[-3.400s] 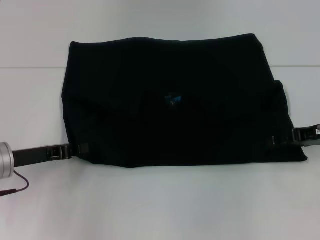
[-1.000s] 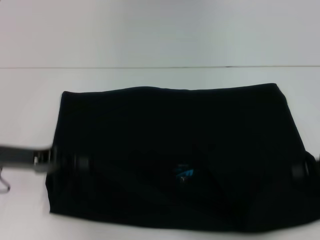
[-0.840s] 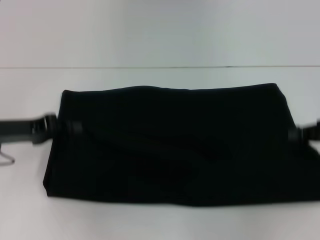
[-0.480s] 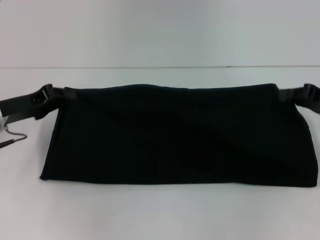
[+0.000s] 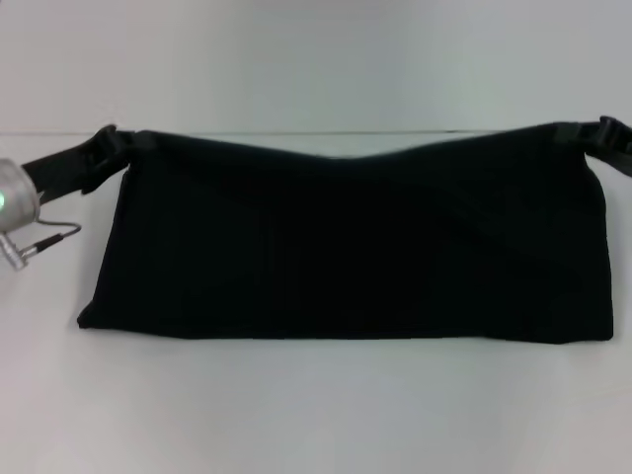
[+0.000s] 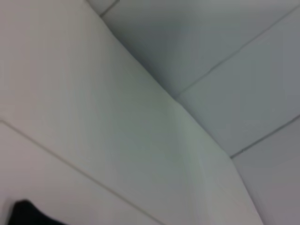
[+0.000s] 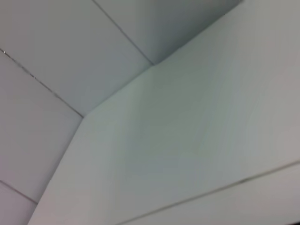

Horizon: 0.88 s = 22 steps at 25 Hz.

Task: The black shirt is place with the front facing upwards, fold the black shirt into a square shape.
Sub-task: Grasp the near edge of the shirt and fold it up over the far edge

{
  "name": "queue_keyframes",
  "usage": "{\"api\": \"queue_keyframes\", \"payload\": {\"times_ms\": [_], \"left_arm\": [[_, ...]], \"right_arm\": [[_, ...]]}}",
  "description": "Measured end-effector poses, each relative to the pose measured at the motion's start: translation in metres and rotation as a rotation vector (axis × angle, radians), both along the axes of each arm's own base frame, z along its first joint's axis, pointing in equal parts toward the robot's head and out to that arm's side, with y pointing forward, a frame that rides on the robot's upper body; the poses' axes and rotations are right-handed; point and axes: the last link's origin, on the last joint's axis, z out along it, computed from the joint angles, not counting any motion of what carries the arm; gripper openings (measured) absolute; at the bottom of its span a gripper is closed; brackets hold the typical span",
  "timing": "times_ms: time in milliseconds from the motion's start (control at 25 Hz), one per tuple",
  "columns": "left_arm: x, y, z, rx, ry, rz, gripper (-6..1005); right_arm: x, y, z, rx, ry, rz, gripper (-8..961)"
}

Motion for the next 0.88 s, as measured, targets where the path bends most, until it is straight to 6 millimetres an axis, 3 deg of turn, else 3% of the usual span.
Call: {"api": "queue_keyframes", "payload": {"times_ms": [240, 640, 880], "left_arm": [[0.004, 0.012, -0.006, 0.063, 0.034, 0.037, 28], [0.014, 0.025, -0.034, 0.135, 0.122, 0.084, 27], [0.012, 0.026, -0.047, 0.169, 0.178, 0.115, 108]], "right_arm": [[-0.003, 0.013, -0.013, 0.065, -0.061, -0.038, 159], [-0.013, 0.031, -0.045, 0.146, -0.272, -0.054, 178], [-0.016, 0.035, -0.062, 0.171, -0.371, -0.028, 190]]}}
